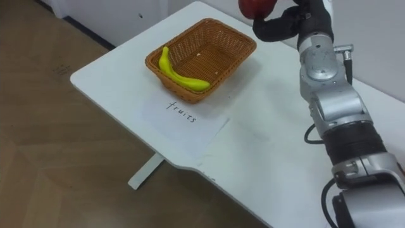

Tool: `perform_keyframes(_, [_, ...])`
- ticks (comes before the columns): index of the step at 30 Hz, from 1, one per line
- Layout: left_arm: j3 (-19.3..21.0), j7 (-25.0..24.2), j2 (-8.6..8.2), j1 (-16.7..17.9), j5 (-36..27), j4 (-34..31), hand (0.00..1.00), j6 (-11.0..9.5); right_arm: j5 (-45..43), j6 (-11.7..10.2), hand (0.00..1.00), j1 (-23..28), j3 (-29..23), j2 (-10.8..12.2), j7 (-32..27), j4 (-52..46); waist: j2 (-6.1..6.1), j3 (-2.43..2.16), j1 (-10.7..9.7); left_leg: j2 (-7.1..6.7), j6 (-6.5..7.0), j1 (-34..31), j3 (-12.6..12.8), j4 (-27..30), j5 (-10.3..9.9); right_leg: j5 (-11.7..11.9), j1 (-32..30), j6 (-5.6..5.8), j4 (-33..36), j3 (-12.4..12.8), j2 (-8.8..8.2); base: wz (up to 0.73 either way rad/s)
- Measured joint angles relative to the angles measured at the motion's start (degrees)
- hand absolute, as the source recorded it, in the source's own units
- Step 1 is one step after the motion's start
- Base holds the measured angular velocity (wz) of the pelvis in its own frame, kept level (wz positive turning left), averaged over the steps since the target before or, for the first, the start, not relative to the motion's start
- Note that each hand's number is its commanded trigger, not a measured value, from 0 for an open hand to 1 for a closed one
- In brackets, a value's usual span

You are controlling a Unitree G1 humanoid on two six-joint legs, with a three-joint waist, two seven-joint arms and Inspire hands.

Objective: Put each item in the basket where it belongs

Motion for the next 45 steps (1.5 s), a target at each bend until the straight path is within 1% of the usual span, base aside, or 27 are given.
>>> perform_keyframes(3, [0.0, 0.0, 0.05, 0.1, 0.0, 0.1, 0.0, 0.4, 0.0, 0.5, 1.0, 0.0, 0.6, 0.0, 0.0, 0.0, -0.23, 0.12, 0.6, -0.02, 0.0, -0.1, -0.1, 0.0, 0.0, 0.0, 0.0, 0.0, -0.1, -0.3, 0.0, 0.01])
perform_keyframes(6, [-0.1, 0.1, 0.23, 0.4, 0.0, 0.4, 0.0, 0.6, 0.1, 0.5, 1.0, 0.0, 3.6, 0.0, -0.1, 0.2, -0.35, 0.14, 0.6, -0.15, 0.0, 0.0, -0.9, 0.3, 0.0, 0.0, 0.4, 0.0, -0.1, -0.9, 0.04, 0.11])
perform_keyframes(8, [-0.3, 0.1, 0.24, 0.5, 0.0, 0.4, 0.0, 0.7, 0.2, 1.1, 1.0, 0.0, 5.5, 0.2, 0.3, 0.4, -0.31, 0.22, 1.3, -0.2, 0.0, 0.1, -1.0, 0.3, 0.0, 0.0, 0.5, 0.0, -0.1, -1.1, 0.02, 0.05])
perform_keyframes(10, [-0.3, 0.1, 0.36, 0.5, 0.1, 0.4, 0.0, 0.6, 0.2, 1.2, 1.0, 0.0, 6.6, 0.2, 0.3, 0.5, -0.33, 0.29, 1.8, -0.32, 0.0, 0.1, -1.3, 0.3, 0.0, 0.0, 0.6, 0.01, -0.1, -1.1, 0.02, 0.07])
perform_keyframes(12, [-0.5, 0.1, 0.61, 0.5, 0.2, 0.4, 0.0, 0.6, 0.2, 1.2, 1.0, 0.0, 7.1, 0.5, 0.3, 0.8, -0.39, 0.4, 2.3, -0.37, 0.0, 0.2, -1.6, 0.3, 0.0, 0.0, 0.8, 0.04, -0.1, -1.1, 0.02, 0.1])
perform_keyframes(14, [-0.8, 0.0, 0.7, 0.5, 1.2, 0.3, 0.0, 0.5, 0.3, 1.2, 1.0, 0.0, 7.9, 0.6, 0.3, 1.1, -0.42, 0.63, 3.0, -0.42, 0.0, 0.3, -1.8, 0.3, 0.0, -0.1, 1.1, 0.1, -0.1, -1.1, 0.04, 0.06])
perform_keyframes(16, [-0.9, -0.1, 0.69, 0.5, 1.2, 0.3, 0.0, 0.5, 0.4, 1.1, 1.0, 0.0, 8.4, 0.6, 0.3, 1.7, -0.43, 0.68, 3.6, -0.42, 0.0, 0.3, -1.9, 0.3, 0.0, -0.1, 1.1, 0.1, -0.1, -1.1, 0.06, 0.0])
perform_keyframes(19, [-0.9, -0.4, 0.69, 0.5, 1.2, 0.3, 0.0, 0.2, 0.4, 1.1, 1.0, 0.0, 8.8, 0.7, 0.4, 2.3, -0.44, 0.74, 3.9, -0.43, -0.01, -0.2, -1.9, 0.7, 0.0, -0.1, 0.9, 0.1, -0.1, -1.1, 0.07, 0.0])
perform_keyframes(20, [-0.9, -0.7, 0.72, 0.5, 1.2, 0.3, 0.0, 0.1, 0.4, 1.1, 0.84, 0.0, 8.7, 0.7, 0.4, 2.3, -0.45, 0.73, 3.8, -0.46, 0.0, -0.6, -1.9, 1.0, 0.0, -0.1, 0.6, 0.1, -0.1, -1.1, 0.06, 0.0])
perform_keyframes(21, [-0.9, -0.8, 0.73, 0.5, 1.2, 0.2, 0.0, 0.0, 0.4, 1.1, 0.62, 0.0, 8.7, 0.7, 0.4, 2.3, -0.46, 0.73, 3.8, -0.45, 0.0, -0.8, -1.9, 1.1, 0.0, -0.1, 0.4, 0.1, 0.0, -1.1, 0.07, 0.0])
perform_keyframes(22, [-0.9, -1.0, 0.72, 0.5, 1.3, 0.1, 0.0, -0.1, 0.4, 1.0, 0.57, 0.0, 8.8, 0.7, 0.4, 2.4, -0.49, 0.74, 3.8, -0.45, 0.0, -1.1, -1.8, 1.2, 0.0, -0.1, 0.2, 0.1, 0.0, -1.1, 0.06, -0.03])
perform_keyframes(23, [-0.9, -1.0, 0.71, 0.5, 1.3, -0.2, 0.0, -0.1, 0.4, 1.0, 0.05, 0.0, 8.8, 0.7, 0.4, 2.8, -0.5, 0.74, 3.8, -0.45, 0.0, -1.2, -1.7, 1.3, 0.0, -0.1, 0.1, 0.1, 0.0, -1.1, 0.03, -0.04])
perform_keyframes(24, [-0.9, -1.0, 0.72, 0.5, 1.4, -0.3, 0.0, -0.1, 0.4, 1.0, 0.0, 0.0, 8.8, 0.7, 0.4, 2.9, -0.5, 0.74, 3.8, -0.45, 0.0, -1.3, -1.7, 1.3, 0.0, -0.1, 0.1, 0.1, 0.0, -1.1, 0.03, -0.03])
perform_keyframes(28, [-0.9, -1.0, 0.76, 0.5, 2.6, -1.2, 0.0, -0.2, 0.4, 1.0, 0.0, 0.0, 8.8, 0.7, 0.4, 3.0, -0.69, 0.75, 3.7, -0.42, 0.0, -1.5, -1.6, 1.3, 0.0, -0.1, 0.0, 0.1, 0.0, -1.1, 0.05, 0.0])
perform_keyframes(31, [-0.9, -0.9, 0.82, 0.5, 3.2, -1.8, 0.0, -0.2, 0.4, 1.0, 0.0, 0.0, 8.8, 0.7, 0.4, 2.9, -1.06, 0.7, 3.7, -0.42, 0.0, -1.5, -1.5, 1.3, 0.0, -0.1, -0.1, 0.1, 0.0, -1.1, 0.04, 0.0])
perform_keyframes(33, [-1.0, -0.9, 0.9, 0.5, 3.3, -1.9, 0.0, -0.2, 0.4, 1.0, 0.0, 0.0, 8.8, 0.7, 0.4, 2.9, -1.41, 0.63, 3.8, -0.42, 0.0, -1.5, -1.5, 1.3, 0.0, -0.1, -0.1, 0.1, 0.0, -1.1, 0.04, 0.0])
perform_keyframes(35, [-1.3, -0.9, 0.97, 0.5, 3.3, -1.9, 0.0, -0.2, 0.4, 1.0, 0.0, 0.0, 8.8, 0.7, 0.4, 2.9, -1.79, 0.46, 3.8, -0.43, 0.0, -1.5, -1.5, 1.4, 0.0, -0.1, -0.1, 0.1, 0.0, -1.1, 0.04, 0.0])
perform_keyframes(37, [-1.4, -0.9, 0.96, 0.5, 3.4, -1.9, 0.0, -0.2, 0.4, 1.0, 0.0, 0.0, 8.8, 0.7, 0.4, 2.9, -1.94, 0.43, 3.8, -0.43, 0.0, -1.5, -1.5, 1.4, 0.0, -0.1, 0.0, 0.1, 0.0, -1.1, 0.04, 0.0])
perform_keyframes(45, [-1.4, -0.7, 0.95, 0.5, 3.4, -1.9, 0.0, -0.2, 0.9, 1.0, 0.0, 0.0, 8.8, 0.7, 0.4, 2.9, -1.88, 0.54, 3.8, -0.43, 0.0, -1.6, -1.6, 1.8, 0.0, -0.1, 0.0, 0.1, 0.0, -1.2, 0.05, 0.0])
